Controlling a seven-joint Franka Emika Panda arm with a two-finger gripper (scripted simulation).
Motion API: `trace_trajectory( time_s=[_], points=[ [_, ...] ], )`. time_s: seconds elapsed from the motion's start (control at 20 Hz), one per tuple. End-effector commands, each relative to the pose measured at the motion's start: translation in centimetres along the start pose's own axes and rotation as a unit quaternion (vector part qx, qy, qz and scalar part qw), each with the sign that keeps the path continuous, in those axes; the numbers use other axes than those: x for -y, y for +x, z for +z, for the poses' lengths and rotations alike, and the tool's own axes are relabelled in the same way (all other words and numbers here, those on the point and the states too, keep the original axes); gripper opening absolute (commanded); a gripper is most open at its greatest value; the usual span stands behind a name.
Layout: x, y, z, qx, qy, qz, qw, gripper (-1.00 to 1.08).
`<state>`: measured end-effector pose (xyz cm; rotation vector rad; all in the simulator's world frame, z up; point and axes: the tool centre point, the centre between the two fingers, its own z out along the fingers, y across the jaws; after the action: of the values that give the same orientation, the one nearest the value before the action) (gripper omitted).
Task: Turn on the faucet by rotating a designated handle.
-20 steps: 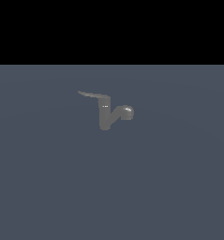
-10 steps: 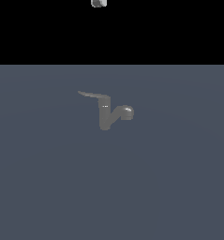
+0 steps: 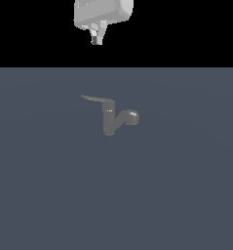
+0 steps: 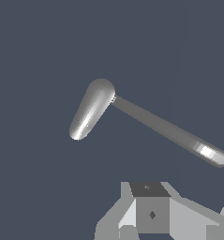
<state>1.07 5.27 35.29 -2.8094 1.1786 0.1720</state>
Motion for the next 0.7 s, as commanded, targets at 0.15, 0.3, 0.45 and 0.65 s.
trace_trajectory(
  time_s=[0.15,0.3,0.45,0.65],
  points=[
    [3.6,2.0,3.8,-0.01,-0.001,0.069,0.9976,-1.0],
    [5.5,2.9,6.0,-0.017,-0.002,0.106,0.9943,-1.0],
    [7.2,3.7,8.4,-0.026,-0.003,0.141,0.9897,-1.0],
    [9.4,4.6,11.5,-0.04,-0.004,0.184,0.9821,-1.0]
  ],
)
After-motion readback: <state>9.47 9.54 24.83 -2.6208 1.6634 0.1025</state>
